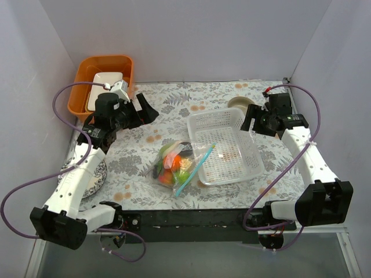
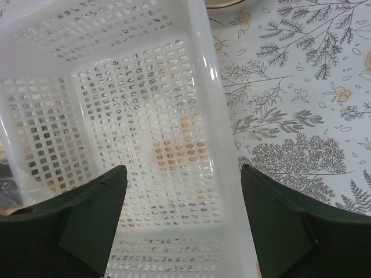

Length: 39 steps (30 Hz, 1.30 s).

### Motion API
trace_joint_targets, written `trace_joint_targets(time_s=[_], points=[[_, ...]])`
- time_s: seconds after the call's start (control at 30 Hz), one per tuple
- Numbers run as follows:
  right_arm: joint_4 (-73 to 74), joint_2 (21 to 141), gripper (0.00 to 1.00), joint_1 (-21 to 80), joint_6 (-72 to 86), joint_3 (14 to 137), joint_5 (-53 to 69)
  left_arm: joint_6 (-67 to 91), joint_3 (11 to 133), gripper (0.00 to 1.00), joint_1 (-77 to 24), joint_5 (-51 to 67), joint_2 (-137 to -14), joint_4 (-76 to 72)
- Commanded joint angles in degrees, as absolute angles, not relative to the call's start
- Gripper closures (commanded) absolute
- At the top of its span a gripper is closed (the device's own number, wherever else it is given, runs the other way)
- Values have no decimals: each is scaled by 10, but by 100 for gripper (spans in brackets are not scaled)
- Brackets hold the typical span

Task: Place the food in the zip-top bag and seal the zipper
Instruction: Reset both arms

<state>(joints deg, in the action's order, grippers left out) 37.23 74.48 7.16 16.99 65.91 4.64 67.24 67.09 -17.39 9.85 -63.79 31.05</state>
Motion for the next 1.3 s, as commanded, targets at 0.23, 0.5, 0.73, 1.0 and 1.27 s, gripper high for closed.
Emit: trace_joint_targets(time_s=[0.23, 0.5, 0.73, 1.0, 1.27], points=[[329, 708, 13, 69, 119, 680, 3, 600, 686, 2, -72, 269, -683, 347], [233, 645, 2, 69, 133, 596, -13, 626, 641, 2, -71, 263, -640, 299], [107, 555, 2, 69, 138, 493, -101, 647, 635, 2, -72, 262, -633, 258], [75, 546, 2, 69, 108, 471, -150, 662, 636, 2, -72, 178, -645, 255], [77, 575, 2, 69, 141, 457, -161, 669, 612, 2, -72, 128, -611, 236]])
